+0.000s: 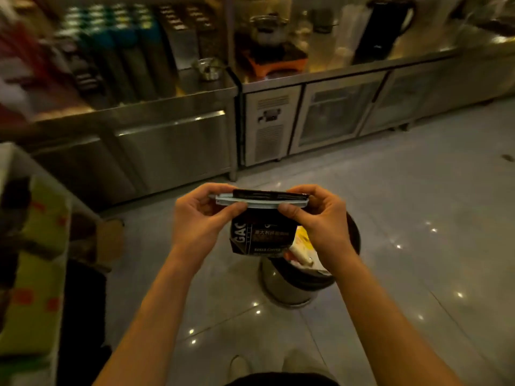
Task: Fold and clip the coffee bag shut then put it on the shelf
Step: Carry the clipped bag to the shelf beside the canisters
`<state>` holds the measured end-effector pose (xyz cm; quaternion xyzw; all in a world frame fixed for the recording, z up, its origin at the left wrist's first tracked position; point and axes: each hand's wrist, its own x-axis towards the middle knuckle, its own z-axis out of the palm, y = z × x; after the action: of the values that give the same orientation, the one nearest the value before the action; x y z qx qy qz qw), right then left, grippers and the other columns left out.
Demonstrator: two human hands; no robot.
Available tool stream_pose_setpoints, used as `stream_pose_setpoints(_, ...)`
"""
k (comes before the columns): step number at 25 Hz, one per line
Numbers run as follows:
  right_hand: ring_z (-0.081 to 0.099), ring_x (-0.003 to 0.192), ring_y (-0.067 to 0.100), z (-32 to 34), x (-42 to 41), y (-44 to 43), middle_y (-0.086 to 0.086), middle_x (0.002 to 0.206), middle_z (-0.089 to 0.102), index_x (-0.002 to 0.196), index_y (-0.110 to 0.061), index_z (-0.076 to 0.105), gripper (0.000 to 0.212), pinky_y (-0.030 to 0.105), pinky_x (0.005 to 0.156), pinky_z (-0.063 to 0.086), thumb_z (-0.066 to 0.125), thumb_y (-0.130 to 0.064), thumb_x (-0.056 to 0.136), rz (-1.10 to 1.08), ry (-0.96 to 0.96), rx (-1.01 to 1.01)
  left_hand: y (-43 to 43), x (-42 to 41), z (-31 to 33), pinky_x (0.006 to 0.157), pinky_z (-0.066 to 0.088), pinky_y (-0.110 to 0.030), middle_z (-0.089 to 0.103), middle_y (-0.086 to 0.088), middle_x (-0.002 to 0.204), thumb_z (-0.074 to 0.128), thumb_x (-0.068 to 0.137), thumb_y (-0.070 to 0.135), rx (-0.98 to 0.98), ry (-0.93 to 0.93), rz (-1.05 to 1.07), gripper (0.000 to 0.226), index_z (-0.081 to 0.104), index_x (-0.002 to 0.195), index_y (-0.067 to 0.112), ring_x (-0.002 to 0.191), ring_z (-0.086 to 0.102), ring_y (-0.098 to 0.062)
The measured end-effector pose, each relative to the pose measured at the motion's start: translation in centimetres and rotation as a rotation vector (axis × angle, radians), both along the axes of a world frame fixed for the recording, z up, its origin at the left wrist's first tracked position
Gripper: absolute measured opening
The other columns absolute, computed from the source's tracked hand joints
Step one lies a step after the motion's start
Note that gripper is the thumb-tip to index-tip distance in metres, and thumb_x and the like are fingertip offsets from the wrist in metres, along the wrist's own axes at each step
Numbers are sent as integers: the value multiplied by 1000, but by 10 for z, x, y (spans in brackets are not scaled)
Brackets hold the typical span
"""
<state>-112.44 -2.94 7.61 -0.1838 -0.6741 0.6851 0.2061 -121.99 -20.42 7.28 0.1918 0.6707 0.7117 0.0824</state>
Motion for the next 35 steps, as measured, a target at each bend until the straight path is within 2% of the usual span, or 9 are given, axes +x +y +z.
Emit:
stream_pose_setpoints(4, 73, 83, 21, -6, -91, -21, 8, 88, 74, 93, -11, 67, 23, 34, 75, 61, 78, -3, 73, 175, -12, -11, -35, -62, -8, 73, 59, -21, 76, 10, 80, 78, 72, -4, -11, -2, 169, 27, 69, 93, 10, 80, 73, -7)
stream_pose_setpoints(8, 73, 80, 18, -19, -179, -25, 1, 84, 76, 91, -15, 68, 29, 28, 69, 59, 81, -17, 64, 315, 9, -41, -45, -120, -20, 71, 58, -20, 77, 5, 82, 79, 70, -2, -16, -23, 338, 27, 70, 92, 10, 81, 74, -10)
stream_pose_setpoints(12, 74, 84, 24, -18, -252, -21, 12, 91, 76, 97, -6, 68, 32, 31, 71, 60, 81, -11, 68, 430, 7, -48, -46, -171, -18, 72, 58, -21, 76, 2, 87, 79, 69, 4, -23, -47, 431, 28, 71, 94, 13, 86, 75, -13)
stream_pose_setpoints(18, 74, 81, 19, -21, -382, -33, 4, 85, 76, 98, -6, 68, 27, 26, 68, 58, 79, -6, 73, 559, -9, -64, -58, -275, -18, 72, 58, -23, 77, 6, 86, 80, 66, 15, -31, -68, 564, 29, 71, 93, 18, 86, 74, -13)
stream_pose_setpoints(22, 74, 84, 20, -35, -470, -63, 8, 88, 76, 97, -9, 68, 26, 26, 68, 58, 79, -8, 73, 586, -32, -50, -86, -358, -34, 70, 58, -22, 77, 4, 88, 81, 65, 17, -40, -106, 606, 29, 71, 92, 22, 88, 74, -13)
stream_pose_setpoints(28, 73, 82, 18, -34, -615, -127, 6, 87, 75, 98, -7, 68, 27, 26, 69, 59, 78, -4, 73, 547, -71, -40, -149, -508, -39, 68, 58, -20, 77, 8, 87, 78, 72, 2, -24, -114, 558, 29, 70, 94, 19, 87, 74, -11)
stream_pose_setpoints(35, 73, 87, 22, -38, -757, -173, 9, 92, 75, 96, -9, 68, 26, 32, 74, 61, 78, -6, 73, 496, -92, -70, -195, -662, -36, 72, 59, -22, 77, 0, 87, 79, 67, 5, -5, -144, 505, 34, 71, 99, 13, 86, 74, -13)
